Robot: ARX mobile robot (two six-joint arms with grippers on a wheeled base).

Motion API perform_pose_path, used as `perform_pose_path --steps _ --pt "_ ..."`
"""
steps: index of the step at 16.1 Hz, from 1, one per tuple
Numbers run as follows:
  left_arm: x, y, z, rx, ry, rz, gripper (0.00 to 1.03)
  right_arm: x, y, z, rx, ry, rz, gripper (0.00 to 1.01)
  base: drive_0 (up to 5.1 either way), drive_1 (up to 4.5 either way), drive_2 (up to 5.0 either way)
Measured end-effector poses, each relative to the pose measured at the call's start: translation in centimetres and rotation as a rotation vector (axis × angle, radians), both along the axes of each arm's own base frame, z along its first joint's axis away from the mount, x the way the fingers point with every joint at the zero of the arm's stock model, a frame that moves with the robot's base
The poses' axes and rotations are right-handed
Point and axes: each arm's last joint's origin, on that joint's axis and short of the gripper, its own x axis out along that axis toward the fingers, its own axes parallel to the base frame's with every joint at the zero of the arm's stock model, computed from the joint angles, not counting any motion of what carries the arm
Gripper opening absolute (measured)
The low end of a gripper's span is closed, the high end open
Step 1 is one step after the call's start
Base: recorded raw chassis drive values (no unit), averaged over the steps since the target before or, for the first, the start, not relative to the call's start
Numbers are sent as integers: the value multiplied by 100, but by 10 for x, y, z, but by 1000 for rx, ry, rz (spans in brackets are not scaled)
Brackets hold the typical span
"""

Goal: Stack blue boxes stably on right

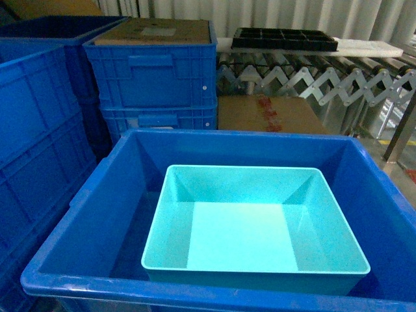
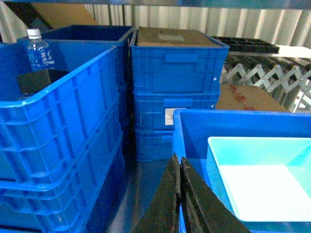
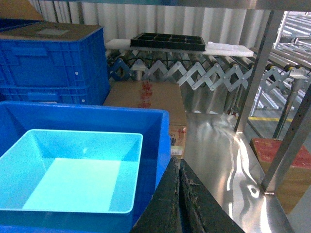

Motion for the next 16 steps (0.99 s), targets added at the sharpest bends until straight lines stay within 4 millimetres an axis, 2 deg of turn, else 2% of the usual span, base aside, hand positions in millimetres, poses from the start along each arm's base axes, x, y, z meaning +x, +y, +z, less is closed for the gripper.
perform_pose_path --steps 8,9,14,15,16 --pt "0 0 0 0 -3 -3 2 0 0 0 0 0 0 2 0 0 0" --pt "0 0 0 -1 -3 -3 2 0 0 0 0 0 0 14 0 0 0" --pt "0 0 0 0 -3 -3 71 0 0 0 0 0 0 84 0 0 0" --pt "0 0 0 0 -3 -3 83 0 0 0 0 0 0 96 0 0 0" --pt "0 0 0 0 -3 -3 96 0 0 0 2 0 0 99 0 0 0"
